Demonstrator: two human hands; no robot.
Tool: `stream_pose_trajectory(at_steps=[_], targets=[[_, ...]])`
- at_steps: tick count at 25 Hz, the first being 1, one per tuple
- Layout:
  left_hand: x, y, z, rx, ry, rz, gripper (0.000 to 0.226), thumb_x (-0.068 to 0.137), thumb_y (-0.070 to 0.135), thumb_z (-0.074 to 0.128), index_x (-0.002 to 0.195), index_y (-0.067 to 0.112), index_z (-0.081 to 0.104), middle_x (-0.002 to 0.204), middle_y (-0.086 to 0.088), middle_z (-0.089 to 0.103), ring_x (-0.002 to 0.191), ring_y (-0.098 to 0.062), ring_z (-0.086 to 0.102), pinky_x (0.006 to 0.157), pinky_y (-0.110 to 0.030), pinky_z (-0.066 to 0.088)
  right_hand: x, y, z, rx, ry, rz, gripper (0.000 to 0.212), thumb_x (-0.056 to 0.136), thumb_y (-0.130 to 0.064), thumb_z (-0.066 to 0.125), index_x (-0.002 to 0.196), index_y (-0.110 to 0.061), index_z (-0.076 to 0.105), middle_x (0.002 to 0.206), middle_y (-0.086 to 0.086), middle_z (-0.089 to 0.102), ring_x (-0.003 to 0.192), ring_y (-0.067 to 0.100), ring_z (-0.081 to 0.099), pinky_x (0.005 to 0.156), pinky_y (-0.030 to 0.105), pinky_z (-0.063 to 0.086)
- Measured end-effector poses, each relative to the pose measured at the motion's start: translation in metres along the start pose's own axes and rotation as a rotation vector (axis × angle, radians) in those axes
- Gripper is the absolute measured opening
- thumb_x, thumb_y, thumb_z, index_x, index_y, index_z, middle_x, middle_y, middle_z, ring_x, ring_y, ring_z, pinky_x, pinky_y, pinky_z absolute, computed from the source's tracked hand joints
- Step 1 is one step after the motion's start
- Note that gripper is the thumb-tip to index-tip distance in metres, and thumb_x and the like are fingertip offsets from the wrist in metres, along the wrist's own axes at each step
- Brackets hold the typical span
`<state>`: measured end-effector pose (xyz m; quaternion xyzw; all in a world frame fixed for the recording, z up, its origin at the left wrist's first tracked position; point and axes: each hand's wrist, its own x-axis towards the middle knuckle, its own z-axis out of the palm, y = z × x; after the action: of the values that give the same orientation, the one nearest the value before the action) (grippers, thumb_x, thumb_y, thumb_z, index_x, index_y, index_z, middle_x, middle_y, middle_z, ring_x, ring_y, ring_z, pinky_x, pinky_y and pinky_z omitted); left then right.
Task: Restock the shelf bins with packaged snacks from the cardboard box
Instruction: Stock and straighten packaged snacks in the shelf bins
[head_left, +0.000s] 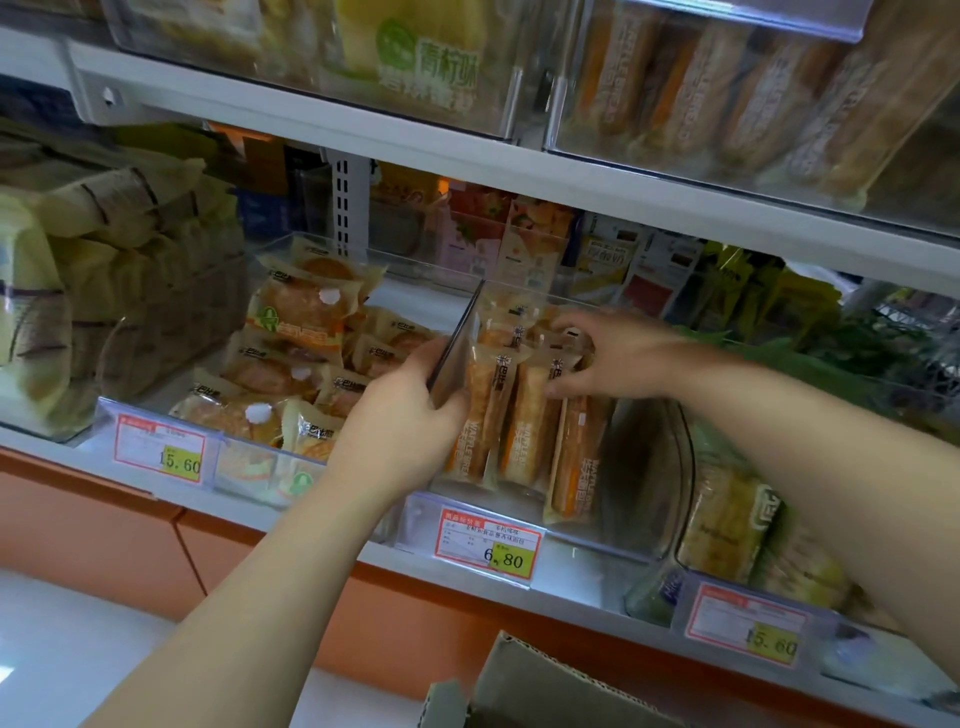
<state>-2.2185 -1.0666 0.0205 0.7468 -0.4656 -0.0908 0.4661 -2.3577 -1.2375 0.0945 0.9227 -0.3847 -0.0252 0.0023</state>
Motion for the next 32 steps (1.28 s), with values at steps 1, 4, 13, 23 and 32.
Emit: stream_pose_trajectory(at_steps=[1,4,13,23,32], targets=[[0.000,0.000,0.000,0.000,0.002,0.005,0.032,0.093,0.034,0.053,0.124,0.036,0.055,0.093,0.008,0.069,0.082,-0.014,0.061,0.073,-0.032,0.052,-0.003,0.002,-0.007,0.008,-0.057,0.023,0.084,0.071,-0.055,0.076,0.142,-0.035,0.035,0.142,0.000,0.046,0.122,0.021,0.048,0.090,0.035,0.044],[0.000,0.000,0.000,0.005,0.006,0.006,0.035,0.092,0.034,0.054,0.127,0.036,0.054,0.094,0.009,0.069,0.085,-0.015,0.063,0.073,-0.032,0.052,-0.012,0.003,-0.004,-0.069,-0.126,0.043,0.082,0.066,-0.045,0.083,0.134,-0.029,0.040,0.124,-0.001,0.056,0.102,0.018,0.053,0.079,0.032,0.044],[0.000,-0.002,0.002,0.030,0.000,0.012,0.034,0.093,0.037,0.054,0.127,0.036,0.053,0.097,0.012,0.066,0.080,-0.004,0.058,0.063,-0.020,0.045,-0.009,0.003,0.013,-0.311,0.089,0.071,0.058,0.076,-0.051,0.071,0.120,-0.020,0.048,0.130,0.004,0.055,0.130,0.028,0.036,0.101,0.047,0.031],[-0.041,0.023,-0.006,0.231,0.227,0.306,0.046,0.087,0.032,0.056,0.130,0.014,0.057,0.123,-0.002,0.061,0.115,-0.020,0.054,0.097,-0.031,0.040,-0.122,0.033,-0.005,0.165,0.278,0.006,0.040,0.092,-0.040,0.058,0.131,-0.035,0.051,0.137,-0.007,0.049,0.132,0.016,0.039,0.106,0.033,0.034],[-0.229,0.009,0.092,0.540,-0.716,0.411,0.037,0.091,0.034,0.046,0.125,0.027,0.059,0.125,0.006,0.057,0.117,-0.016,0.055,0.090,-0.032,0.050,-0.300,0.035,0.161,0.681,-0.121,-0.089,0.023,0.093,-0.024,0.057,0.111,-0.038,0.061,0.110,-0.014,0.066,0.102,0.005,0.060,0.089,0.023,0.046]])
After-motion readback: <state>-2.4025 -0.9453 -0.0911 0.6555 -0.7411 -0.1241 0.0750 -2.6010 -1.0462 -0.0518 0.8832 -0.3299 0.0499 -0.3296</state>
